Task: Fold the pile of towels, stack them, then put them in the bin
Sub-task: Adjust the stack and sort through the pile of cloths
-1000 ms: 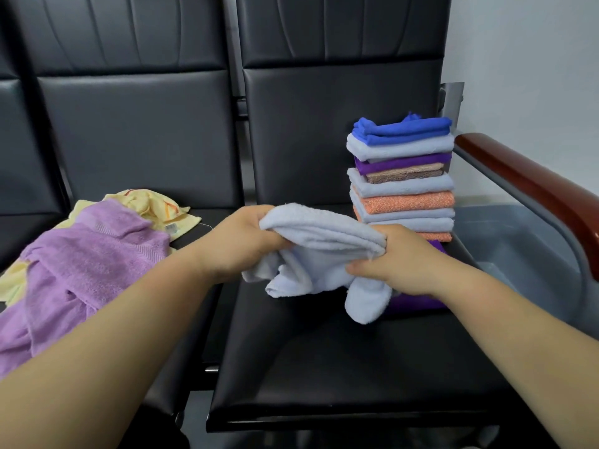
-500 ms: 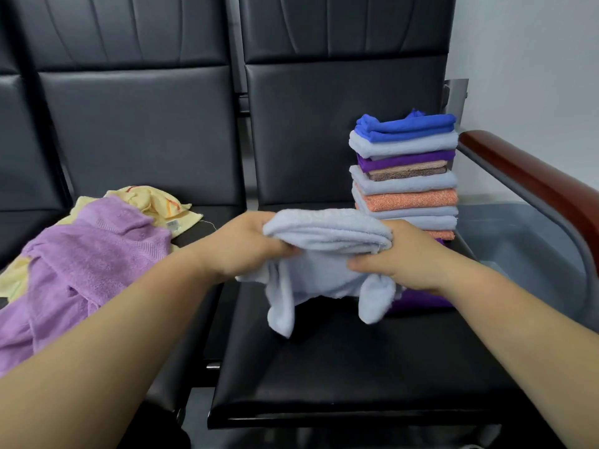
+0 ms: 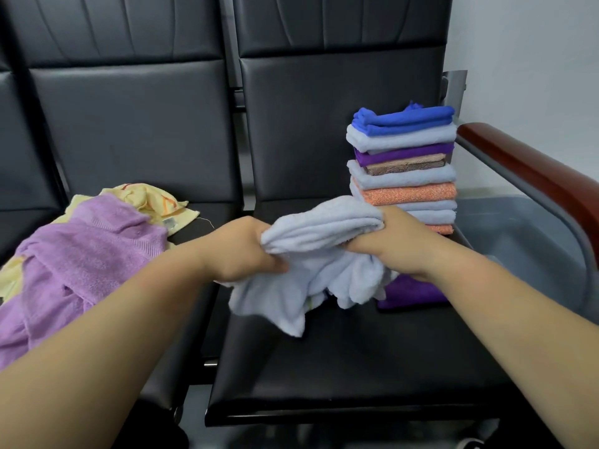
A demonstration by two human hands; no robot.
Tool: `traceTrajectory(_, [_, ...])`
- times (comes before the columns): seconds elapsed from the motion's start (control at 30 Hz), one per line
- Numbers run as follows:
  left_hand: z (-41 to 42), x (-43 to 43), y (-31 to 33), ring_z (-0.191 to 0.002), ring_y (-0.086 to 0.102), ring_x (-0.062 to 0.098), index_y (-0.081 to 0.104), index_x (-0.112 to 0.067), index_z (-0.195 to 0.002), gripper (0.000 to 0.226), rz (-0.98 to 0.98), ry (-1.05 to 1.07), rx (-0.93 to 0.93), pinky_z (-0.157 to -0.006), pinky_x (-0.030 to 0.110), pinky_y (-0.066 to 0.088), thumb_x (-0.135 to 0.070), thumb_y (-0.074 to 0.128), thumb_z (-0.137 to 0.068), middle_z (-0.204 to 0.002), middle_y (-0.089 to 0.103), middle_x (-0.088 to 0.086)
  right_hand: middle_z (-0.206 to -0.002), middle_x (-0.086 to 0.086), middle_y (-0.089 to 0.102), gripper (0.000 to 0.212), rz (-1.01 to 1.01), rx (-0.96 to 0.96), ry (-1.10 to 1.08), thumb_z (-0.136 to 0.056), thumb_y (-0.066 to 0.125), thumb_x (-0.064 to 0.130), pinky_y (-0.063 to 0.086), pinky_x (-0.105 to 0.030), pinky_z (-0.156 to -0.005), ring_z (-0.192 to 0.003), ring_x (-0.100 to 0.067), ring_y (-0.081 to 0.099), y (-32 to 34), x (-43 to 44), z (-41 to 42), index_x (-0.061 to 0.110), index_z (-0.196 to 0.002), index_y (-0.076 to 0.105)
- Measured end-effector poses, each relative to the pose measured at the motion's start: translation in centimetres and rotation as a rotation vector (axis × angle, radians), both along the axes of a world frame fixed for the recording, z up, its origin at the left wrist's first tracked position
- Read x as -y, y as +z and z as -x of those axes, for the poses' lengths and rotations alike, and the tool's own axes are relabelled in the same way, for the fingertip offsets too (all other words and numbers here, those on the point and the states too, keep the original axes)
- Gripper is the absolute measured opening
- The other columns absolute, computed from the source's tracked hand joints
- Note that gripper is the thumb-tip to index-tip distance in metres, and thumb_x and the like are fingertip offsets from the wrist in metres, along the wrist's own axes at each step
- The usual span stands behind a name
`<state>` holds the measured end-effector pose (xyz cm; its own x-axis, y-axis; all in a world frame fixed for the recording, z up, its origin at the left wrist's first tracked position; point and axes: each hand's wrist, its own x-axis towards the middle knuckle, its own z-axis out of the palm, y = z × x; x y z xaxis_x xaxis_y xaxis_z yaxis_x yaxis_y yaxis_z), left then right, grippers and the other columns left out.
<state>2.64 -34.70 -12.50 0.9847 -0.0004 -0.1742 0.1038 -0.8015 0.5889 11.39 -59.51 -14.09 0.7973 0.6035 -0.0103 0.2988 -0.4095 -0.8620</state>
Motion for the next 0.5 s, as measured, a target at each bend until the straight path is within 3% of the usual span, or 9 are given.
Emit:
traceTrajectory(0.07, [-0.1, -0.6, 0.3, -0.044, 0.046, 0.021, 0.068, -0.003, -0.084, 0.011, 0.294, 0.086, 0.053, -0.046, 0.023, 0.032, -0.011, 0.071, -0.090, -0.055, 0.063, 0.007, -0.105, -0.016, 0.077, 0.026, -0.079, -0.078, 0.088, -0.085, 0.078, 0.017, 0.058, -0.054, -0.091, -0.104, -0.033, 0.074, 0.2, 0.2, 0.5, 0.017, -0.110, 0.076])
traceTrajectory(0.1, [-0.3, -0.9, 0.3, -0.044, 0.046, 0.021, 0.071, -0.006, -0.086, 0.008, 0.427, 0.137, 0.100, -0.050, 0.025, 0.030, -0.006, 0.066, -0.092, -0.053, 0.061, 0.011, -0.108, -0.011, 0.078, 0.030, -0.074, -0.116, 0.136, -0.084, 0.081, 0.015, 0.058, -0.051, -0.096, -0.107, -0.030, 0.073, 0.5, 0.2, 0.9, 0.019, -0.113, 0.076])
traceTrajectory(0.17, [-0.6, -1.1, 0.3, -0.053, 0.040, 0.020, 0.074, -0.013, -0.088, 0.016, 0.698, 0.180, 0.159, -0.058, 0.033, 0.030, -0.003, 0.062, -0.093, -0.054, 0.048, 0.014, -0.095, 0.005, 0.080, 0.027, 0.086, -0.082, 0.146, -0.080, 0.086, 0.019, 0.062, -0.036, -0.087, -0.093, -0.016, 0.076, 0.4, 0.2, 0.8, 0.024, -0.104, 0.076])
traceTrajectory(0.23, [-0.8, -0.7, 0.2, -0.068, 0.045, 0.030, 0.071, -0.007, -0.102, 0.012, 0.860, 0.111, 0.142, -0.066, 0.041, 0.036, -0.006, 0.064, -0.092, -0.069, 0.048, 0.020, -0.066, 0.014, 0.068, 0.019, 0.308, 0.069, 0.065, -0.077, 0.085, 0.025, 0.054, -0.022, -0.062, -0.066, -0.004, 0.067, 0.4, 0.0, 0.9, 0.026, -0.081, 0.067])
traceTrajectory(0.3, [-0.8, -0.1, 0.2, -0.085, 0.055, 0.039, 0.064, 0.000, -0.115, 0.026, 0.907, 0.024, 0.110, -0.073, 0.045, 0.043, -0.007, 0.070, -0.091, -0.090, 0.057, 0.030, -0.059, 0.010, 0.061, 0.021, 0.425, 0.231, -0.033, -0.081, 0.079, 0.026, 0.045, -0.024, -0.054, -0.059, -0.007, 0.060, 0.5, -0.3, 1.0, 0.023, -0.074, 0.060])
traceTrajectory(0.37, [-0.5, 0.3, 0.5, -0.082, 0.067, 0.031, 0.067, -0.002, -0.113, 0.030, 0.766, -0.008, 0.116, -0.064, 0.035, 0.053, -0.006, 0.079, -0.086, -0.092, 0.068, 0.019, -0.072, 0.006, 0.067, 0.011, 0.436, 0.305, -0.099, -0.087, 0.074, 0.027, 0.049, -0.030, -0.062, -0.071, -0.014, 0.064, 0.2, -0.3, 0.3, 0.020, -0.084, 0.066])
traceTrajectory(0.43, [-0.3, 0.5, 0.9, -0.066, 0.071, 0.024, 0.068, -0.008, -0.099, 0.027, 0.255, -0.030, 0.106, -0.050, 0.031, 0.055, -0.011, 0.086, -0.079, -0.077, 0.069, 0.006, -0.073, 0.006, 0.067, 0.008, 0.335, 0.245, -0.139, -0.091, 0.069, 0.025, 0.049, -0.033, -0.064, -0.067, -0.012, 0.061, 0.4, 0.2, -0.3, 0.017, -0.092, 0.070])
traceTrajectory(0.5, [-0.4, 0.1, 0.8, -0.056, 0.069, 0.033, 0.063, -0.006, -0.087, 0.026, -0.135, -0.006, 0.032, -0.046, 0.034, 0.051, -0.021, 0.083, -0.079, -0.067, 0.063, 0.013, -0.062, 0.007, 0.063, 0.007, 0.179, 0.159, -0.101, -0.093, 0.066, 0.022, 0.045, -0.032, -0.055, -0.055, -0.007, 0.053, 0.8, 0.6, -0.2, 0.023, -0.089, 0.072])
